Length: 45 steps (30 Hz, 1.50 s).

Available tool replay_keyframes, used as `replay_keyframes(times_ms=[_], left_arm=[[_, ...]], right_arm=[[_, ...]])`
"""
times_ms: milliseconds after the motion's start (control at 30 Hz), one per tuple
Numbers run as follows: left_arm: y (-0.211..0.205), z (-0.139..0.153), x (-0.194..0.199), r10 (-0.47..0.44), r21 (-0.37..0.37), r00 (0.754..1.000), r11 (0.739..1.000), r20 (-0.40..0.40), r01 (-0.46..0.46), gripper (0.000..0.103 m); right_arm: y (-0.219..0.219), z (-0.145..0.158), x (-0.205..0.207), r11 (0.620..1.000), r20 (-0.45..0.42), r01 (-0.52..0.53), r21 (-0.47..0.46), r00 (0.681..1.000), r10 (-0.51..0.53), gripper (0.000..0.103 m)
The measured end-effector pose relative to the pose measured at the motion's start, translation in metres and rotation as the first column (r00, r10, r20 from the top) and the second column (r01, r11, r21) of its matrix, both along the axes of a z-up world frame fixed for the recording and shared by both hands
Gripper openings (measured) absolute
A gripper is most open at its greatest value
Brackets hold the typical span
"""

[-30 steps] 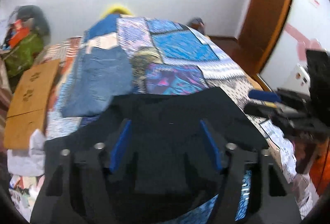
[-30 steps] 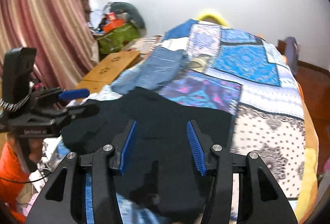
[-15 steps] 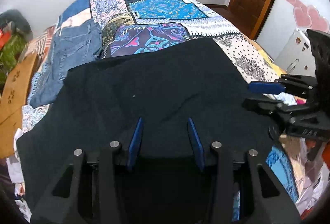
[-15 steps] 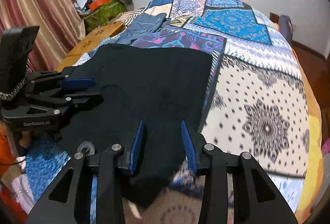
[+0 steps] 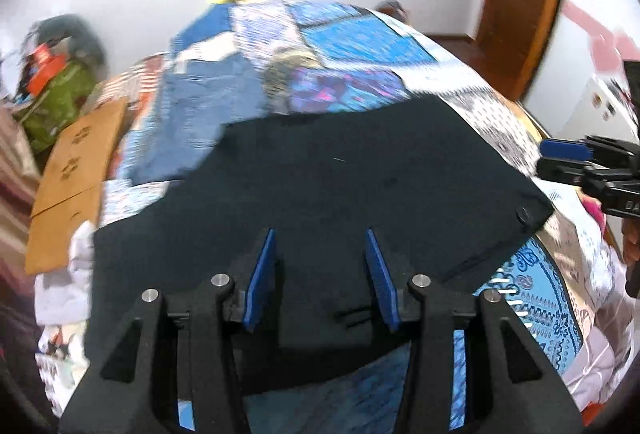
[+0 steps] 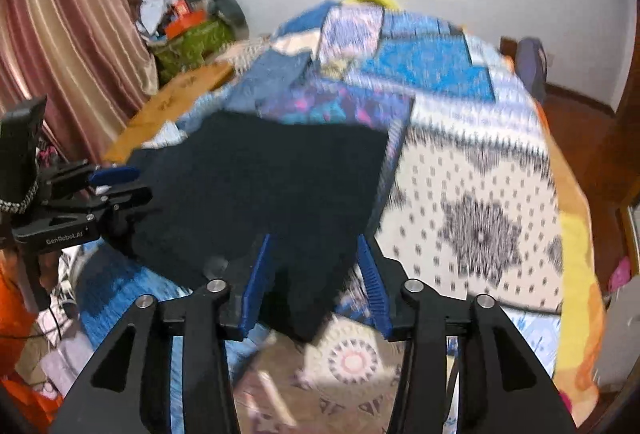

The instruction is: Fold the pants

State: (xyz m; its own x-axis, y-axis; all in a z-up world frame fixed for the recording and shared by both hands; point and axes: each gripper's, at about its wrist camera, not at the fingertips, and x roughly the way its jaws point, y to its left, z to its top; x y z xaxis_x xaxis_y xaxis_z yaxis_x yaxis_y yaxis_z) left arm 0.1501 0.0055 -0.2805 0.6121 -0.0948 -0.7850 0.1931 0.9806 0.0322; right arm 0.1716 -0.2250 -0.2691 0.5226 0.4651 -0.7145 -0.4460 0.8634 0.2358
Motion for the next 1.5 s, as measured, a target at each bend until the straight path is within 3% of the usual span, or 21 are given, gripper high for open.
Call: replay_keyframes(times_ms=[133,333,467,667,833,1000,1167,1300,1500], left_arm=[[0.041,0.026,-0.018,0.12,-0.003,0.99,0.993,0.079,-0.12,0.063],[0.097,0.041,-0.046,0.249,-0.002,0.959,0.968,0.133,-0.251,0.071],[0.135,0.027,-0.058,0.342,-0.045,0.936,0.94,0.083,-0.339,0.081],[0.188,-0.022,-0.068,0.469,-0.129,0.878,0.869,-0.09,-0.478,0.082],[0.214,-0.065,-0.072,0.475,-0.259,0.845,0.808,-0.246,-0.529,0.081],[0.222,-0.086,-0.083,0.451,-0.406,0.837,0.734,-0.309,-0.545,0.082],[0.22,-0.09,-0.075,0.433,-0.445,0.847,0.721,-0.309,-0.531,0.083],[0.22,-0.098,-0.057,0.422,-0.46,0.848,0.713,-0.321,-0.529,0.089],[0.222,-0.109,-0.032,0.465,-0.443,0.83,0.701,-0.309,-0.558,0.086]], right_arm=[[0.015,0.027,-0.003,0.999,0.082,-0.029,0.036,0.996,0.026,0.045],[0.052,0.039,-0.003,0.994,0.141,-0.093,0.057,0.986,0.084,0.045],[0.078,0.03,0.002,0.99,0.114,-0.129,0.064,0.986,0.122,0.045],[0.12,0.009,-0.003,0.975,0.026,-0.203,0.088,0.979,0.202,0.045],[0.145,-0.007,-0.006,0.969,-0.011,-0.244,0.045,0.97,0.245,0.045],[0.155,-0.031,-0.001,0.964,-0.098,-0.265,0.012,0.959,0.265,0.049],[0.161,-0.032,-0.008,0.951,-0.064,-0.308,-0.037,0.95,0.306,0.055],[0.157,-0.033,-0.006,0.95,-0.07,-0.312,-0.017,0.948,0.31,0.055],[0.156,-0.034,-0.003,0.951,-0.083,-0.308,0.019,0.947,0.309,0.055]])
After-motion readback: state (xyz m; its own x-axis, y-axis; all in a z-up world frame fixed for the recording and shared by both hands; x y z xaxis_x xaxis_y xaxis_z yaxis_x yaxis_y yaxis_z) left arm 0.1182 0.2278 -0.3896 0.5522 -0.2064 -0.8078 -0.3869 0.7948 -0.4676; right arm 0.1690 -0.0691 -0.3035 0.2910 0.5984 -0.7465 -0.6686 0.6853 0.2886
